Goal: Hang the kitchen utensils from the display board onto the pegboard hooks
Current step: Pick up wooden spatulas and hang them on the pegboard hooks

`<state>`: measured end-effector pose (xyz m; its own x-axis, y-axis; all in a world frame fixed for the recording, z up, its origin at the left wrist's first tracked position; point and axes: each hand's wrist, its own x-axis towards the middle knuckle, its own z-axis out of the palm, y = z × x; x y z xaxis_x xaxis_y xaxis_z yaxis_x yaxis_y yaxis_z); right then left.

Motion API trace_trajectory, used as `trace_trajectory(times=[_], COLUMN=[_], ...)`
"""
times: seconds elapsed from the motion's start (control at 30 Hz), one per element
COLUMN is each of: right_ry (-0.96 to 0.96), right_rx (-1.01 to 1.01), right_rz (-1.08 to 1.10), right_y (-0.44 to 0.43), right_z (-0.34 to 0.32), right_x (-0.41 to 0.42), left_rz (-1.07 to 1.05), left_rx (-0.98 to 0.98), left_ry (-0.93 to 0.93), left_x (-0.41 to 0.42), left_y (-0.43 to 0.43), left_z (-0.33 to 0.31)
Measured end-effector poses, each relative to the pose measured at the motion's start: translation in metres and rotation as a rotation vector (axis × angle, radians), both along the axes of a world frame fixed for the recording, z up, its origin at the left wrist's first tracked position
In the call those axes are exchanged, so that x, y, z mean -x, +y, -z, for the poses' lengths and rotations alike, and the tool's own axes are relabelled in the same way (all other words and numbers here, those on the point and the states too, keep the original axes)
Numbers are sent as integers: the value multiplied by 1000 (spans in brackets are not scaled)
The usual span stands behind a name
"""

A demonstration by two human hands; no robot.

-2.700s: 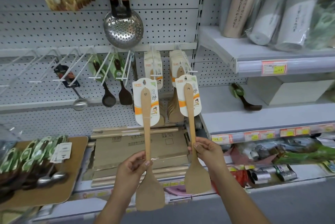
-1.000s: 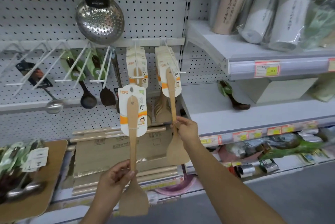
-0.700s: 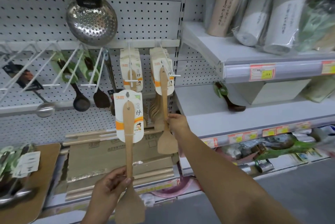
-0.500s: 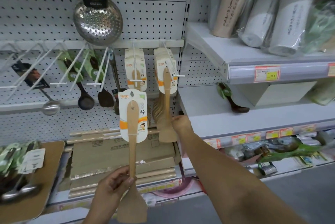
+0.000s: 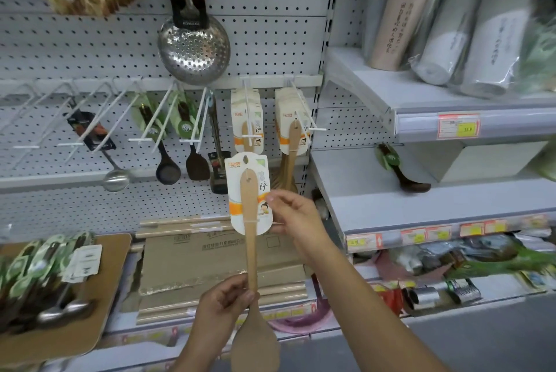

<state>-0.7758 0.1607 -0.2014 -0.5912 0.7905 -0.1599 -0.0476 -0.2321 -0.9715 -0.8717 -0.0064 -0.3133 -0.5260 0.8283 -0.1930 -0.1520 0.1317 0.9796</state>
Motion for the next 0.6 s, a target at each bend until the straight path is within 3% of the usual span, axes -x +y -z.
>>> trace_trajectory(times=[0.2,0.6], right_ry=[-20,-9], right_rx=[-120,-161], right_rz=[-12,15], right_y=[-7,-4], right_z=[-10,-12], right_x=[-8,-1], left_rz=[28,-1], left_rx=[13,3], left_ry=[6,-22], left_x=[-5,-5], left_y=[1,3], left_z=[-1,-5])
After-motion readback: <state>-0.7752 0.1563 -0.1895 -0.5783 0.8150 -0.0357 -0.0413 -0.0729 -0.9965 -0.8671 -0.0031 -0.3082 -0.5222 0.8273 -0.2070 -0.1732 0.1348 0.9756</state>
